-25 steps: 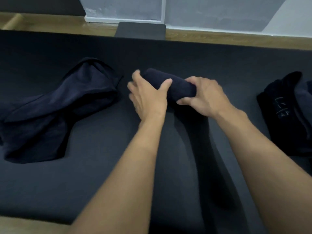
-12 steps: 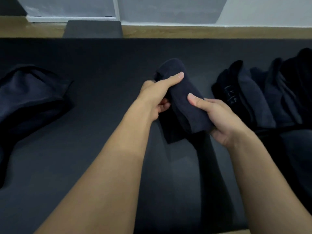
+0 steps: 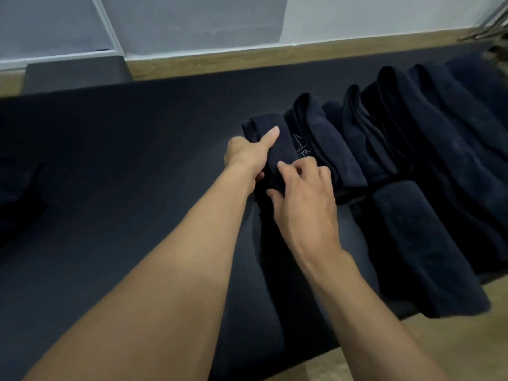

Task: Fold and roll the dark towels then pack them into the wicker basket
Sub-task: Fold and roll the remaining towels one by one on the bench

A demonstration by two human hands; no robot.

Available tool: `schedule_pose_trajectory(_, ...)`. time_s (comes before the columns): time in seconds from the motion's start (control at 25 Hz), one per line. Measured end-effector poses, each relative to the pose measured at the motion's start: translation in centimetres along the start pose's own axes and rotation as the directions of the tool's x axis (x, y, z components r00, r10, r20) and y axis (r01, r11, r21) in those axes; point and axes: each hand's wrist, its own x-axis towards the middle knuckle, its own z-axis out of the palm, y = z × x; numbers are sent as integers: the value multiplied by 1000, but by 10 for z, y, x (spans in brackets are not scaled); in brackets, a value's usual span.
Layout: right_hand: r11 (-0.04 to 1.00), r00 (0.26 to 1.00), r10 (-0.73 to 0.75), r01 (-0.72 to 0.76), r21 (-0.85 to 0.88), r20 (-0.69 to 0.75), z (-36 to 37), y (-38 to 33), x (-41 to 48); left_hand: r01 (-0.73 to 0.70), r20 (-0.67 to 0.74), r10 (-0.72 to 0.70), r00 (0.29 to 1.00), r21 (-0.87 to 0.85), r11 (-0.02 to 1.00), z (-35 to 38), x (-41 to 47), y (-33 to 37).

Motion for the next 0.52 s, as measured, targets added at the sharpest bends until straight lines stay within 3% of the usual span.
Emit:
schedule_pose_trajectory(0.12, 1000, 998, -7, 5, -22, -57, 12, 1, 1, -59, -42, 61, 997, 47, 997, -6, 3, -12)
schedule_pose_trajectory(0.28, 991, 1000, -6, 3, -130, -25, 10, -8, -4, -133, -107, 184, 977, 367, 921, -13, -5, -13)
schedule_pose_trajectory(0.52, 985, 998, 54, -56, -166, -21, -15, -27, -3, -180, 53, 172, 984, 291, 939, -30, -24, -21)
